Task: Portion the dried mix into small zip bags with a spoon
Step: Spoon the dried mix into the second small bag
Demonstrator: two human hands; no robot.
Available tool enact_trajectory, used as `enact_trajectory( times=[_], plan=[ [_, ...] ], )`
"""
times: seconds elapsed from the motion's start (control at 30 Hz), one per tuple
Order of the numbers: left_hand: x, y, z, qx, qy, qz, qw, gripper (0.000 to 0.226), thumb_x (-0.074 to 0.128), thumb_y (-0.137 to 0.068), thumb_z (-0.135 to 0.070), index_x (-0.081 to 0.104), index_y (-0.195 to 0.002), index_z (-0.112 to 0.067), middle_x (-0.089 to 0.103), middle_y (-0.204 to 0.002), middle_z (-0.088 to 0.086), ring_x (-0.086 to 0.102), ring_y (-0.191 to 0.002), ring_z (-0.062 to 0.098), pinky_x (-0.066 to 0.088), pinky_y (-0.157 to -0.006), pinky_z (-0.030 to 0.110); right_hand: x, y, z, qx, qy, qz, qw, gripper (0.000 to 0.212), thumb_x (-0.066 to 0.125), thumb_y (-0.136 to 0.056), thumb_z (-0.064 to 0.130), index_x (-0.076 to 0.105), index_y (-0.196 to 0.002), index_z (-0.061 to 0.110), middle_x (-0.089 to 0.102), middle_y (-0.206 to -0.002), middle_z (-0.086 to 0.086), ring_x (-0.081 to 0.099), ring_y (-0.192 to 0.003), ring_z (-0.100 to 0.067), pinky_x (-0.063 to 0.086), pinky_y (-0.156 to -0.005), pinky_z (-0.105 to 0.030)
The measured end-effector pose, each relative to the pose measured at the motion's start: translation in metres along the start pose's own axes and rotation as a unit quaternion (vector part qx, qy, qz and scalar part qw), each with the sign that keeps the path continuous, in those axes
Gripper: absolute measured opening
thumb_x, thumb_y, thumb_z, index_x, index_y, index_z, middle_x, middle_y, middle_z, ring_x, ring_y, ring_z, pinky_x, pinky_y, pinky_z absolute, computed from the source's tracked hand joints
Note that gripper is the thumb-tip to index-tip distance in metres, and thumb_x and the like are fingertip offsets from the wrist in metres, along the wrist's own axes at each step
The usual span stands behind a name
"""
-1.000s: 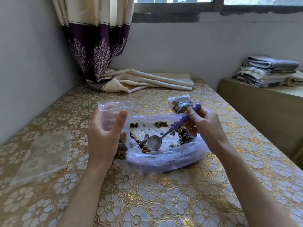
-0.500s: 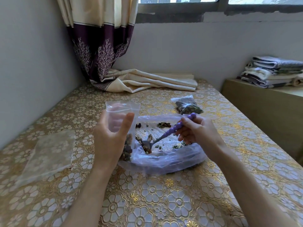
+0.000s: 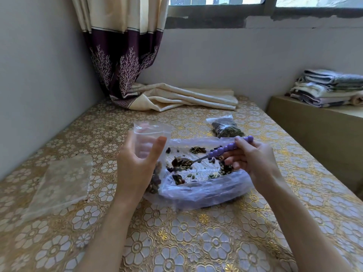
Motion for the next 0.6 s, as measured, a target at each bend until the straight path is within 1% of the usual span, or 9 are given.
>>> enact_trajectory(
  times=[0.13,0.2,0.27,0.4,0.47,0.53,0.6],
  plan=[
    [0.006,0.001,0.002,0.006,-0.039,0.048,0.998,0.084,0.052,-0.061,-0.074,0.052,-0.117,-0.012,0.063,-0.084,-0.011,0.063,-0.07,-0.006,0.047,-0.055,0.007,-0.007,-0.002,0.002,-0.019,-0.021,-0.036,0.999,0.027,0.048,-0.096,0.013,0.06,-0.076,-0.001,0.067,-0.056,-0.007,0.059,-0.044,-0.012,0.043,-0.038,-0.017],
    [0.009,0.002,0.003,0.006,-0.062,0.077,0.995,0.098,0.048,-0.055,-0.084,0.051,-0.121,-0.012,0.063,-0.085,-0.011,0.064,-0.067,-0.003,0.052,-0.055,0.013,-0.011,-0.004,0.004,-0.033,-0.037,-0.059,0.997,0.027,0.049,-0.096,0.014,0.06,-0.077,-0.001,0.066,-0.056,-0.008,0.059,-0.044,-0.012,0.043,-0.038,-0.017],
    [0.011,0.003,0.005,-0.002,-0.083,0.093,0.992,0.106,0.045,-0.05,-0.089,0.048,-0.126,-0.014,0.063,-0.086,-0.01,0.064,-0.064,-0.001,0.055,-0.055,0.02,-0.014,-0.006,0.008,-0.058,-0.045,-0.08,0.994,0.027,0.05,-0.096,0.015,0.06,-0.075,0.002,0.067,-0.057,-0.008,0.059,-0.044,-0.012,0.043,-0.039,-0.017],
    [0.013,0.002,0.007,0.001,-0.135,0.106,0.985,0.108,0.04,-0.05,-0.092,0.046,-0.128,-0.017,0.063,-0.085,-0.01,0.064,-0.064,0.001,0.057,-0.058,0.024,-0.013,-0.009,0.02,-0.115,-0.053,-0.101,0.987,0.025,0.051,-0.096,0.017,0.06,-0.076,0.004,0.067,-0.059,-0.008,0.059,-0.046,-0.014,0.042,-0.04,-0.019],
    [0.014,0.002,0.009,-0.001,-0.161,0.113,0.98,0.106,0.039,-0.051,-0.092,0.046,-0.127,-0.018,0.062,-0.086,-0.012,0.064,-0.07,0.002,0.057,-0.062,0.026,-0.011,-0.01,0.025,-0.136,-0.06,-0.106,0.983,0.025,0.051,-0.096,0.017,0.059,-0.077,0.004,0.067,-0.059,-0.007,0.059,-0.046,-0.015,0.042,-0.04,-0.019],
    [0.015,0.003,0.014,-0.01,-0.184,0.122,0.975,0.101,0.041,-0.055,-0.089,0.044,-0.128,-0.019,0.061,-0.088,-0.014,0.064,-0.074,0.004,0.058,-0.068,0.033,-0.009,-0.009,0.031,-0.15,-0.067,-0.102,0.981,0.025,0.051,-0.095,0.017,0.06,-0.078,0.002,0.066,-0.059,-0.007,0.059,-0.046,-0.015,0.042,-0.04,-0.02],
    [0.016,0.003,0.017,-0.016,-0.201,0.127,0.971,0.097,0.044,-0.057,-0.085,0.043,-0.129,-0.02,0.062,-0.089,-0.014,0.064,-0.075,0.006,0.057,-0.071,0.037,-0.004,-0.007,0.035,-0.156,-0.077,-0.088,0.981,0.025,0.052,-0.095,0.017,0.06,-0.078,0.001,0.066,-0.059,-0.008,0.059,-0.046,-0.015,0.042,-0.04,-0.02]
  ],
)
Point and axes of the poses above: each hand's wrist, its own y-axis away from the middle knuckle, its own x-axis out of the palm, z = x × y, the point moved 4 cm from there along -y, towards the middle knuckle
